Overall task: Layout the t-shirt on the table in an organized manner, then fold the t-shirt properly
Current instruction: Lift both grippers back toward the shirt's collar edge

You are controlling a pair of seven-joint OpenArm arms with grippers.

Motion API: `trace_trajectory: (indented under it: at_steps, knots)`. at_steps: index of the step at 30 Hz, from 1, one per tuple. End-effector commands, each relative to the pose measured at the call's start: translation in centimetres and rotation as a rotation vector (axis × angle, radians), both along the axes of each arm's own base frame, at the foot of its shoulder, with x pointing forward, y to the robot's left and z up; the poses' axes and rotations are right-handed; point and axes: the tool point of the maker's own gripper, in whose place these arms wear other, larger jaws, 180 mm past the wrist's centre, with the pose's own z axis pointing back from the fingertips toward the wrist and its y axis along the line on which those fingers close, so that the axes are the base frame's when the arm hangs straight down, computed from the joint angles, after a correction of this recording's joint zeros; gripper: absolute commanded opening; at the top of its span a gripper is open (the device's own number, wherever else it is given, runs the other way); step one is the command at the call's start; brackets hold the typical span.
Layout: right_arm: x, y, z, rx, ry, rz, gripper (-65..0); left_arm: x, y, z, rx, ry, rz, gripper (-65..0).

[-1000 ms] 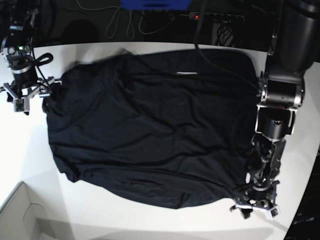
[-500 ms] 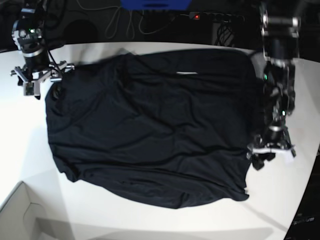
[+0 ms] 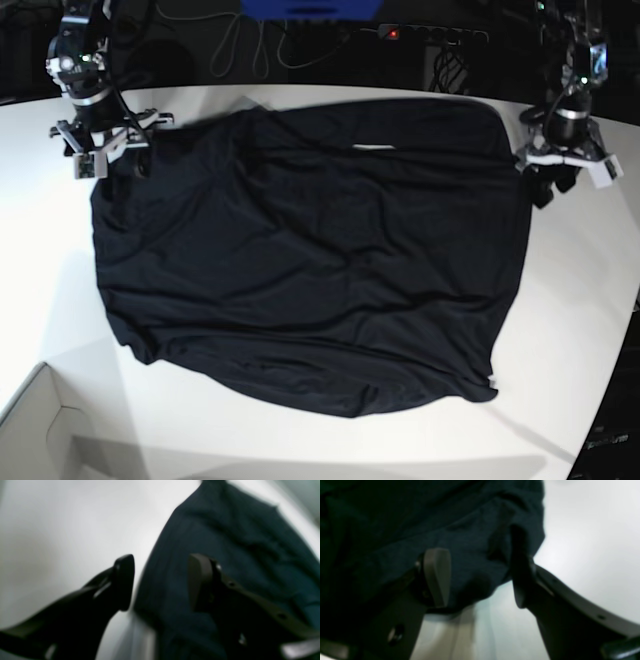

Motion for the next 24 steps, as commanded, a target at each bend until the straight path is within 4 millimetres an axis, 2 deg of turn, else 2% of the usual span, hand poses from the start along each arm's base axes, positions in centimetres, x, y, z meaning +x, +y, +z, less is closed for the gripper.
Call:
trace_trajectory:
  at_steps: [1, 4, 9, 17, 22, 24]
  knots:
    - [0.3, 0.0, 1.0, 0.001, -0.043, 0.002, -26.6, 0.1, 0.0, 1.5, 0.02, -0.044, -0.015, -32.2]
    - [0.2, 0.2, 0.9, 0.011, -0.046, -0.005, -26.6, -2.4, 0.1, 0.7, 0.039, 0.016, -0.038, -32.2]
    - [0.2, 0.2, 0.8, 0.011, -0.043, -0.006, -26.6, -4.4, 0.5, -1.6, 0.032, 0.093, -0.025, -32.2]
    - [0.1, 0.4, 0.7, 0.021, -0.041, -0.011, -26.6, -4.8, -4.0, -3.4, -0.028, 0.134, -0.125, -32.2]
    - [-0.4, 0.4, 0.5, 0.022, -0.032, -0.015, -26.6, -5.1, -5.3, -4.1, 0.04, 0.161, -0.192, -32.5]
    - [-0.5, 0.4, 0.5, 0.022, -0.03, -0.015, -26.6, -5.2, -5.7, -4.3, 0.055, 0.166, -0.204, -36.6]
